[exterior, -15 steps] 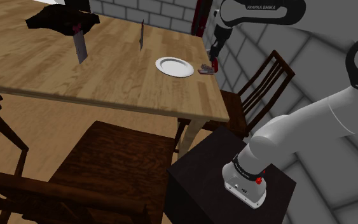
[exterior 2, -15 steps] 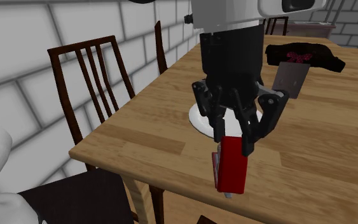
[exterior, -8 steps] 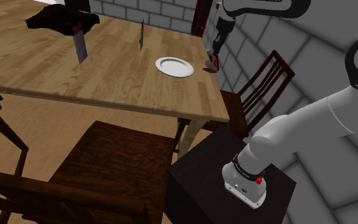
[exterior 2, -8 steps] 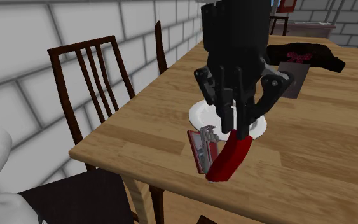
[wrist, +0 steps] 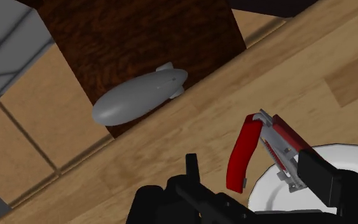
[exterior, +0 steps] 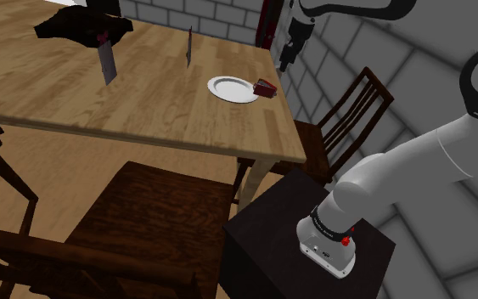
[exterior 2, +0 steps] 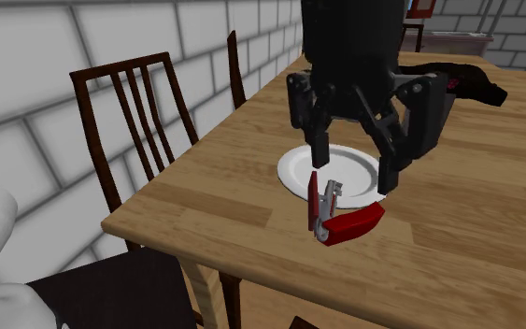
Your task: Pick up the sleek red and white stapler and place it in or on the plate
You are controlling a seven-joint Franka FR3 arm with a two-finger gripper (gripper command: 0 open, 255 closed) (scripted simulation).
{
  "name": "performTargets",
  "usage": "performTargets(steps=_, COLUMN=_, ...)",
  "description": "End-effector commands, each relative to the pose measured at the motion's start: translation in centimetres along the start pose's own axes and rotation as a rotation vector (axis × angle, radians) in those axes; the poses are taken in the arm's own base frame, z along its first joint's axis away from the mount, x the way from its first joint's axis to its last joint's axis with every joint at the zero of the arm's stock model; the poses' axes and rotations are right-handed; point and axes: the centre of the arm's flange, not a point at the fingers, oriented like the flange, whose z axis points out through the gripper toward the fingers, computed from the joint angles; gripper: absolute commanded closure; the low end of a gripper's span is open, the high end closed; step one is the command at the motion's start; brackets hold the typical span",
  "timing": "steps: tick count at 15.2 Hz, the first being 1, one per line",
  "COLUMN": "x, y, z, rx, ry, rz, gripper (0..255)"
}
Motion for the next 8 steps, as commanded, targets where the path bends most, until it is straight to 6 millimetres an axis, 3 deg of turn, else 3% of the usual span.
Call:
performTargets(steps=1, x=0.8, y=-0.1, z=1.3, rx=0.039, ry=0.072, rz=0.05, gripper=0)
performTargets(steps=8, x=2.0, y=-0.6, z=5.3, rx=0.079, ry=0.143, rz=0.099, gripper=0)
